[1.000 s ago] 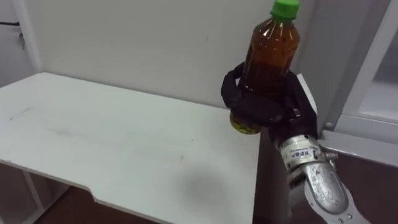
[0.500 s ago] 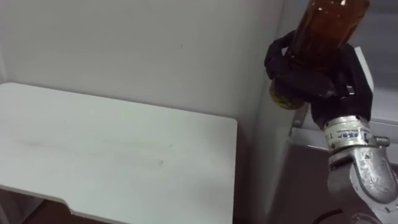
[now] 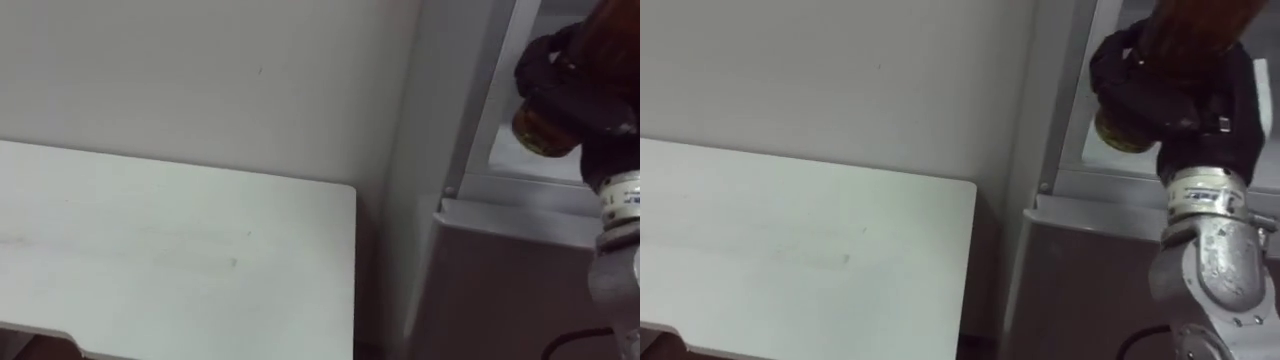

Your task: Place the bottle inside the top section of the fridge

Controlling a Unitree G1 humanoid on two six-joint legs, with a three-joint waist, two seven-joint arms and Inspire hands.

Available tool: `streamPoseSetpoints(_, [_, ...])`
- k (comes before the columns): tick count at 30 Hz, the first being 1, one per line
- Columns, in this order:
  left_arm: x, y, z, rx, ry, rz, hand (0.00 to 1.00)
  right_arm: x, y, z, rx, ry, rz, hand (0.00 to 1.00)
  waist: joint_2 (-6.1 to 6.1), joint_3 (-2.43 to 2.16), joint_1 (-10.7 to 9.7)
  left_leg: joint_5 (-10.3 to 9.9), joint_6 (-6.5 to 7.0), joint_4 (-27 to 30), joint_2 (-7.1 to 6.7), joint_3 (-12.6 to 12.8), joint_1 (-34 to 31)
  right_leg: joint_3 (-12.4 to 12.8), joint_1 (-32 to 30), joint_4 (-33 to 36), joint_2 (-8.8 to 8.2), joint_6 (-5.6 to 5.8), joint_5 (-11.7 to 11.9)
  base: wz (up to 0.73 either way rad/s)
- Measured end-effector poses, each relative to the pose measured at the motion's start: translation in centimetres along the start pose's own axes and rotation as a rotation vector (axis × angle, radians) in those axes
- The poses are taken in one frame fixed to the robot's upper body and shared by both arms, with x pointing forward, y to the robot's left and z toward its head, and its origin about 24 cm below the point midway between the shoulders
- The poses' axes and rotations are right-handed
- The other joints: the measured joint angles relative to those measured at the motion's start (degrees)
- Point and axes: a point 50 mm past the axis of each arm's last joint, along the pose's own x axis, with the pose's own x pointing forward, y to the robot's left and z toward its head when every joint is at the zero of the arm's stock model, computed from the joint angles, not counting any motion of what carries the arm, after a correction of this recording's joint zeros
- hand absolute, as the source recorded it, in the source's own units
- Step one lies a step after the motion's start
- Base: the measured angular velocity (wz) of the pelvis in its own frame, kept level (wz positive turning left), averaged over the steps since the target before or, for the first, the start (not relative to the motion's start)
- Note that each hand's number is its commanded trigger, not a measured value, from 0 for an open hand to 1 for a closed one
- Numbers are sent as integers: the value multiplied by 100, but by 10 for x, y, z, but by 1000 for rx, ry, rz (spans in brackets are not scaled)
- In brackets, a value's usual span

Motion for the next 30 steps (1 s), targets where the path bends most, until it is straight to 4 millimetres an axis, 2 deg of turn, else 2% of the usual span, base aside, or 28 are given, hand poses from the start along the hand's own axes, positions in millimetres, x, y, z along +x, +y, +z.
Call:
streamPoseSetpoints(2, [-1, 1, -8, -1, 19, 1, 0, 4, -9, 3, -26, -8, -26, 100, -27, -16, -1, -2, -1, 1, 0, -1, 2, -3, 0, -4, 3, 0, 0, 0])
streamPoseSetpoints(5, [-2, 1, -10, -8, 26, 2, 0, 7, -18, 2, -30, 8, -56, 100, -76, -13, 2, -1, -2, 8, 2, -2, 3, -3, 1, -3, 3, 0, 0, 0])
streamPoseSetpoints(9, [-1, 3, -6, -24, 17, 7, 0, 10, -33, -14, -69, 80, -107, 100, -154, 9, 62, -19, -4, 72, 11, 13, 1, 12, 6, 28, 3, -3, 1, -1])
streamPoseSetpoints(19, [-1, 6, -10, -49, 34, 4, 0, 7, -58, -43, -116, 205, -260, 100, -152, 8, 105, -23, 1, 93, 7, -1, 5, -9, 3, 82, -7, -2, 1, 0])
streamPoseSetpoints(30, [0, 14, -16, -74, 54, 9, 0, 4, -71, -59, -106, 288, -325, 100, -173, 7, 230, -23, 1, 91, 6, 0, 15, -9, 12, 82, -7, -2, 0, 0])
